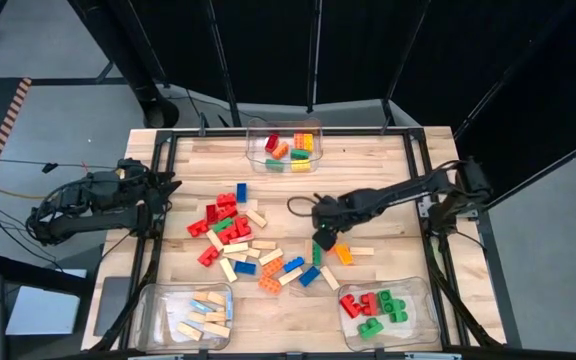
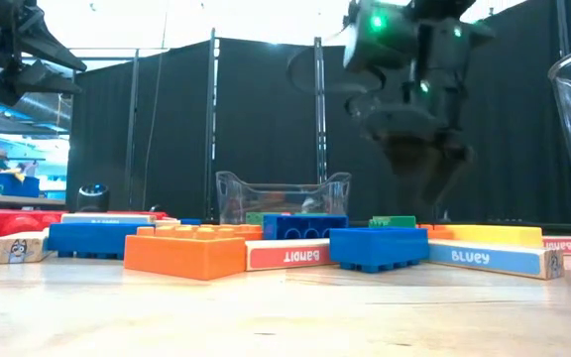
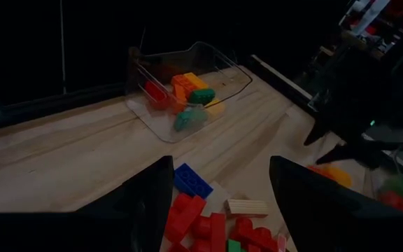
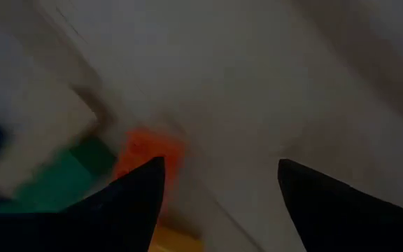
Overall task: Sort blocks by size
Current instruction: Put the 3-stud yellow game piece into the top center transparent bin
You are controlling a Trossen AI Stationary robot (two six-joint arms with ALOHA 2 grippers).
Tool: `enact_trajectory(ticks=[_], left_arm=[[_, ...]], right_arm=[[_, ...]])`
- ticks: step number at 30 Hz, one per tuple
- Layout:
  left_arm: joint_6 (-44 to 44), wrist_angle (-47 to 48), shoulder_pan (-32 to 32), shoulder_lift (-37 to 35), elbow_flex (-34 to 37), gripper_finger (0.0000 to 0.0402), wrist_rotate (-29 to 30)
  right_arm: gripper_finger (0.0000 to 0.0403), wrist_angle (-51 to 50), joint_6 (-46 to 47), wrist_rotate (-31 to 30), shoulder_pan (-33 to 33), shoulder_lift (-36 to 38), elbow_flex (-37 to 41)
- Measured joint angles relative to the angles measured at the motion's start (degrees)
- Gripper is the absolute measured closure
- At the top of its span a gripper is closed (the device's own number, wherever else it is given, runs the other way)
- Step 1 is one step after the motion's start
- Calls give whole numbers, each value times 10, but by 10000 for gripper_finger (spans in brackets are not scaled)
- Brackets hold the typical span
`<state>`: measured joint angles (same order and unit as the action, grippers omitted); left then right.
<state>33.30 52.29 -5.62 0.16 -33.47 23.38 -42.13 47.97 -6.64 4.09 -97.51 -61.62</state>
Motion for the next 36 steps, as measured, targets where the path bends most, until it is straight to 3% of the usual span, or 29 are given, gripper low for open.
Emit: enact_trajectory(ticks=[4,9,17,27,30,35,36], left_arm=[[0,0,0,0,0,156,0],[0,0,0,0,0,156,0],[0,1,0,0,0,156,0],[0,2,0,0,0,156,0],[0,2,0,0,0,156,0],[0,1,0,0,0,156,0],[0,1,0,0,0,156,0]], right_arm=[[114,-21,26,1,5,38,-11],[114,-53,86,15,66,53,-11],[118,-46,149,1,133,-5,-8],[123,-39,152,7,130,-73,-8],[151,-26,151,32,128,-82,-10],[258,-15,153,45,128,-87,-11],[256,-15,155,46,128,-84,-11]])
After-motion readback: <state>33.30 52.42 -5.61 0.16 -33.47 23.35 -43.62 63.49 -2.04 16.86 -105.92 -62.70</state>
